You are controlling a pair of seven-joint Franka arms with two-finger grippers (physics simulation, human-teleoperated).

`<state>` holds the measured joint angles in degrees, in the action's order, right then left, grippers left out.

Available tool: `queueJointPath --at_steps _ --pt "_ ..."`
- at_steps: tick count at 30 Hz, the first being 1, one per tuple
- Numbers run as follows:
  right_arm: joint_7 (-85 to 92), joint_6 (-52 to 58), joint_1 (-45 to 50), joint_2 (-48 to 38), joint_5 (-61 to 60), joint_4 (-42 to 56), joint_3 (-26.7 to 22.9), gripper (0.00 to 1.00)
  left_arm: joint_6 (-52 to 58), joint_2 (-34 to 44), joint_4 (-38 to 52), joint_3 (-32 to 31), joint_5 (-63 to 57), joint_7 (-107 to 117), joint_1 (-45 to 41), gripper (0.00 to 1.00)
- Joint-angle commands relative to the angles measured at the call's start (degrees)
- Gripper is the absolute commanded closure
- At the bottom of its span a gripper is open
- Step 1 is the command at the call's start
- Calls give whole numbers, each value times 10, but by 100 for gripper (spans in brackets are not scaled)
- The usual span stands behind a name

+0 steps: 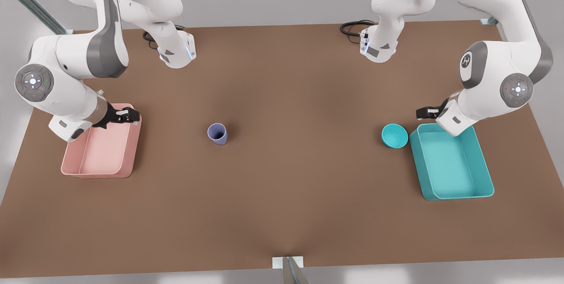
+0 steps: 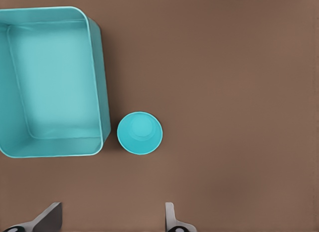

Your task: Put the bowls and cups in different boxes

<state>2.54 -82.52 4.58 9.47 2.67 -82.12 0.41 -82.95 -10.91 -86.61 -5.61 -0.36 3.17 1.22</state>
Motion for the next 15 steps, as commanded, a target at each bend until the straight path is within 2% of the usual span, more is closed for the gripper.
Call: queueJointPath --at_steps 1,4,5,6,8,10,13,15 --pt "8 -4 0 -1 -1 0 -1 0 -3 0 0 0 2 5 0 0" --pt "8 -4 6 8 3 2 4 0 -19 -31 -3 -1 1 6 -13 0" --pt "11 -6 28 34 8 8 13 0 -95 -67 -22 -6 1 7 -12 0" --pt "10 -8 61 49 9 12 13 0 -126 -85 -28 -6 1 7 -17 0" --pt "-3 -51 136 86 5 8 13 0 -204 -147 -43 -6 -83 38 -71 0" --pt "-12 -84 147 132 2 -3 13 0 -321 -149 -115 -5 -86 37 -59 0" --pt "-13 -202 148 124 1 -96 13 0 -361 -140 -201 -2 -87 38 -59 0" --pt "-35 -243 148 119 1 -135 13 0 -397 -140 -239 -1 -87 47 -59 0"
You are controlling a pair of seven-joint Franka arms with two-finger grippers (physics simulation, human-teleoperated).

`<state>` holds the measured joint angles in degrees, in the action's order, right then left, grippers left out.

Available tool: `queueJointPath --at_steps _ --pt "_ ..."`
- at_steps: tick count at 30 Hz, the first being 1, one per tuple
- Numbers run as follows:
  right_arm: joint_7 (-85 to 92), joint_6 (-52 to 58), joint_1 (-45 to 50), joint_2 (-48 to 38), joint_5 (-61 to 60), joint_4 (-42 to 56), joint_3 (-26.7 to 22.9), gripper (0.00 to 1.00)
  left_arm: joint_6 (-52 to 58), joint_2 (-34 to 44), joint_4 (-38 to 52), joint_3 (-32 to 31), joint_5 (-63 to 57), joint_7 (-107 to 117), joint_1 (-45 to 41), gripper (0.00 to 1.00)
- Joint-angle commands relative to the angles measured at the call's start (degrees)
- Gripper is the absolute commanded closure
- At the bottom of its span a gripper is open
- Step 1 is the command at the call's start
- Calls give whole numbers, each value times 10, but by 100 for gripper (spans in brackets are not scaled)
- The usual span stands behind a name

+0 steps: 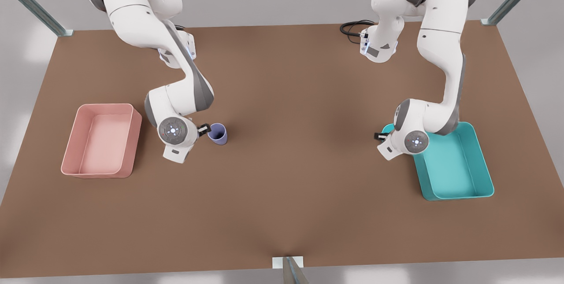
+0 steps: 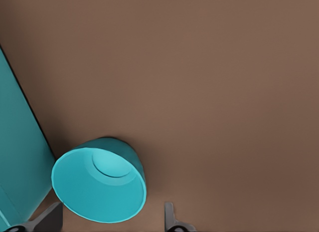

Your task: Put the bowls and cups in different boxes

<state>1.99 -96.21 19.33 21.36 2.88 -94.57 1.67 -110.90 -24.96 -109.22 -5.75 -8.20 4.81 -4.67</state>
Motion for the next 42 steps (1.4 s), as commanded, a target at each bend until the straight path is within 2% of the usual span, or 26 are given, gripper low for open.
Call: queueJointPath --at_steps 1,6,14,15,17,18,19,23,25,28,29,31,33,36,39,41,42 --pt "-40 -133 0 -9 -2 -39 0 0 -120 1 -25 1 -9 31 0 0" --pt "-91 -266 -2 -49 -16 -155 0 0 -121 -4 -57 4 -8 54 0 0" --pt "-99 -287 1 -28 -16 -209 0 0 -142 -33 -69 4 -8 54 0 0" --pt "-100 -287 3 -25 -15 -216 0 0 -143 -36 -69 4 -8 54 0 3" --pt "-100 -288 5 -13 -15 -221 0 0 -143 -35 -69 4 -8 54 0 37" --pt "-100 -289 5 -11 -15 -221 1 0 -143 -35 -68 4 -8 54 0 49" --pt "-100 -289 5 -5 -15 -221 0 0 -143 -35 -68 5 -8 54 0 55" --pt "-99 -294 11 16 -15 -220 0 0 -143 -33 -67 8 -8 53 -1 68" --pt "-99 -295 11 25 -15 -218 0 0 -143 -31 -66 8 -8 55 -1 79" --pt "-98 -296 11 29 -14 -218 1 0 -137 -20 -66 8 -8 93 -8 79" --pt "-98 -296 11 29 -14 -219 1 12 -138 -20 -65 8 -6 94 -8 79" --pt "-97 -295 17 29 -14 -218 1 52 -134 0 -61 8 -4 127 -17 79" --pt "-97 -288 18 29 -14 -211 3 70 -97 46 -44 8 -7 144 -25 79" --pt "-97 -285 23 29 -14 -203 5 79 -33 99 2 20 -8 176 -25 79" --pt "-88 -279 26 28 -14 -195 4 79 1 96 73 71 -12 169 -22 79" --pt "-60 -226 19 12 -14 -156 3 79 -6 89 73 103 -32 143 -19 79" --pt "-26 -167 3 2 -14 -105 3 79 -28 76 72 113 -30 144 -12 79"
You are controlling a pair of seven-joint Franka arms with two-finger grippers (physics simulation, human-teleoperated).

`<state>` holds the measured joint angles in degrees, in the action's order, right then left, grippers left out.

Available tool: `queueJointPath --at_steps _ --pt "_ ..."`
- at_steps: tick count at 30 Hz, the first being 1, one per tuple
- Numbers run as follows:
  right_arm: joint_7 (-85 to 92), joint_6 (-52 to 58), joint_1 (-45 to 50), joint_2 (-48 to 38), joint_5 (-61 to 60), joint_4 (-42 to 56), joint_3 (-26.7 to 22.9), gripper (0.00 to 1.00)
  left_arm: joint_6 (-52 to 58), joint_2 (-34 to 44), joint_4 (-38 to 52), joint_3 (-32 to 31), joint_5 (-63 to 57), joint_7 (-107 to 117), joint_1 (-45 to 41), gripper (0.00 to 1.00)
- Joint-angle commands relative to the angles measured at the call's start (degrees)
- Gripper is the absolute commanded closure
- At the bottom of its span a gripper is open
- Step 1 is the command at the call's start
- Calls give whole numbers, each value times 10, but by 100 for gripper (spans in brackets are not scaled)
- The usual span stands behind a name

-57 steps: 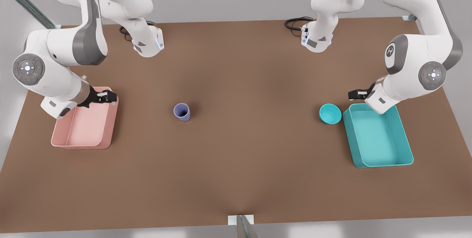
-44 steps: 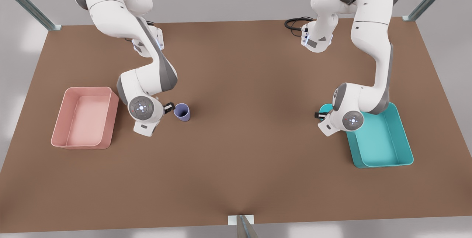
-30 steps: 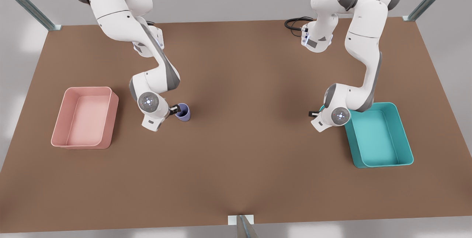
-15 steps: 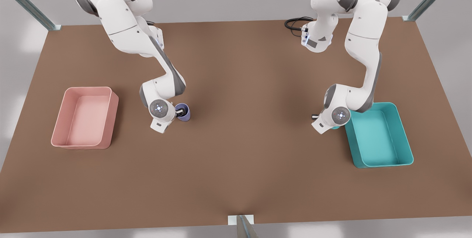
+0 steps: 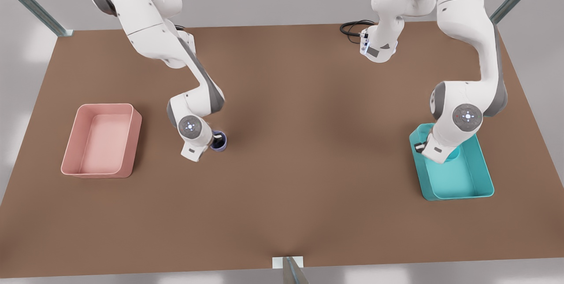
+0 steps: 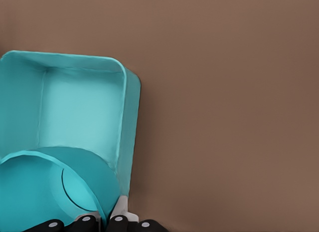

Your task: Put the bowls and cups in different boxes

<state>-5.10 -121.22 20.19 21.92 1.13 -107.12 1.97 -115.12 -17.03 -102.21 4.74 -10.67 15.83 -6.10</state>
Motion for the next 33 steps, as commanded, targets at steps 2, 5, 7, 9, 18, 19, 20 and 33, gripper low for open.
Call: queueJointPath --at_steps 2,5,7,9,18,19,20,33 --pt "137 105 -45 -42 4 44 -5 79 -13 -22 -3 24 -4 34 17 79" --pt "306 105 -150 -57 12 81 -8 79 -48 -53 -7 25 -3 34 43 79" --pt "394 102 -209 -46 34 107 -8 79 -67 -73 -9 25 -3 34 56 79" --pt "435 101 -257 -23 41 126 -8 79 -83 -93 -11 25 -3 34 59 79" --pt "599 107 -391 24 40 126 -15 79 -153 -167 -11 25 -7 33 89 79" --pt "599 103 -395 27 41 119 -19 79 -164 -176 -10 25 -6 34 91 79" --pt "600 78 -395 27 55 107 -21 79 -175 -180 -10 25 -6 33 95 75" --pt "601 -42 -399 59 58 34 -43 0 125 18 77 -24 101 32 51 0"
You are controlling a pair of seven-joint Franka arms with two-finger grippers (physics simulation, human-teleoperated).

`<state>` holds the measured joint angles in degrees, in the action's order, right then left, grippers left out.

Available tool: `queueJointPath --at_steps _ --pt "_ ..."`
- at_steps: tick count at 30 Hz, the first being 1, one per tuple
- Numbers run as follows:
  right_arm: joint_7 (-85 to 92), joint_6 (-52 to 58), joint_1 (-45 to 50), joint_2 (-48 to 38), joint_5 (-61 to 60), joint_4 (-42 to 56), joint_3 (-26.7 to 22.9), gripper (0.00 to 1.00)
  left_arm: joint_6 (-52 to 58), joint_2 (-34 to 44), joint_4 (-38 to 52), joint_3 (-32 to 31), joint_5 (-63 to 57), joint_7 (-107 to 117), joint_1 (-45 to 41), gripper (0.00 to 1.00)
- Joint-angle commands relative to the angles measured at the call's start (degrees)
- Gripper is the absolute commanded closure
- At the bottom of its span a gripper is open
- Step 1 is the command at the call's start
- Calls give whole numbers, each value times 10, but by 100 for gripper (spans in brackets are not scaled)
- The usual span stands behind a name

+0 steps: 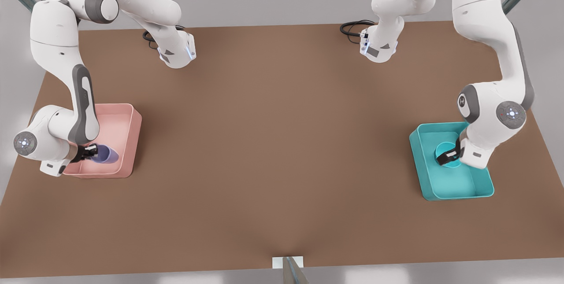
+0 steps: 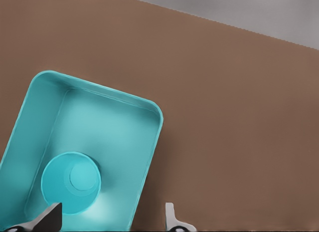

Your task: Put the bowls and cups in different boxes

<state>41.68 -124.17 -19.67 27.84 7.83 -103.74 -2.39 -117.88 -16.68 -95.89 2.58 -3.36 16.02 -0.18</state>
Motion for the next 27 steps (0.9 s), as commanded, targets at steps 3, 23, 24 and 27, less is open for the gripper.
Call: queueJointPath --at_steps 3,23,24,27 --pt "133 -6 0 -1 -9 1 0 0 329 7 113 -52 27 -80 -19 0" --pt "-381 446 248 -206 -11 214 13 0 492 -3 193 -86 20 -82 -18 0" --pt "-382 444 244 -214 -14 206 13 0 492 -4 193 -86 19 -82 -16 0" --pt "-383 435 243 -221 -15 195 12 0 484 -10 193 -86 13 -82 -18 0"
